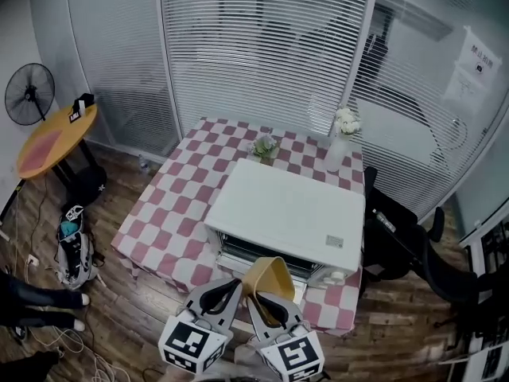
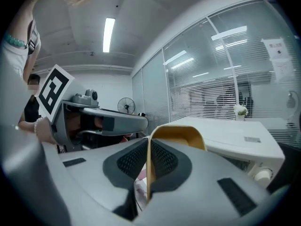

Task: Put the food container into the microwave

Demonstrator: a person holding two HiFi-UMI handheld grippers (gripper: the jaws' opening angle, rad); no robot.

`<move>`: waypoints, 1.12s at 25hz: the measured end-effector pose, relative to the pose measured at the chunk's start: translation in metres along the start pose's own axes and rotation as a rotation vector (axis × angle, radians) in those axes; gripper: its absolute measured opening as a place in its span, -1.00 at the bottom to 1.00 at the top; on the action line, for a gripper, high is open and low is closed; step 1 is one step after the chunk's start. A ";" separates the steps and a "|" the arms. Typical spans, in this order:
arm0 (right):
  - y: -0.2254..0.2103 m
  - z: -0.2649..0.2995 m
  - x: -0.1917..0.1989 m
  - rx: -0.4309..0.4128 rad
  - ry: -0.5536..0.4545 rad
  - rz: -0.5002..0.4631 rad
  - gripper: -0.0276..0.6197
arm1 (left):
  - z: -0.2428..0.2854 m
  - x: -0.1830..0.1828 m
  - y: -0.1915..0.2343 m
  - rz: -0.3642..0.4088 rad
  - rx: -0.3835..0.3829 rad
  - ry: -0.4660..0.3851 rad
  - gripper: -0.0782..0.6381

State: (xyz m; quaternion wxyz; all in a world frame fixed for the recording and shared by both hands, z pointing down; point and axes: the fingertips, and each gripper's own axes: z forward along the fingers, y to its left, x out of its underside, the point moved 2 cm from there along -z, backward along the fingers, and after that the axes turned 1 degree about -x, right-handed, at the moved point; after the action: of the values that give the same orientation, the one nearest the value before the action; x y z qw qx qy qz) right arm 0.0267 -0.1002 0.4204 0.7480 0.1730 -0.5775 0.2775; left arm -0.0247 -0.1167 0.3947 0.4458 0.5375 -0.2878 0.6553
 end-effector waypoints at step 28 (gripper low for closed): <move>-0.030 0.075 0.084 0.078 0.304 0.010 -0.88 | 0.068 0.008 0.043 0.008 0.211 0.076 -0.75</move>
State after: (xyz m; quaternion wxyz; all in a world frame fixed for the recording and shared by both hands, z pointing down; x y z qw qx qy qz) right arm 0.0028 -0.1489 0.5230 0.8183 0.1551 -0.4470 0.3264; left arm -0.0328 -0.1911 0.4240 0.3947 0.5550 -0.2025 0.7037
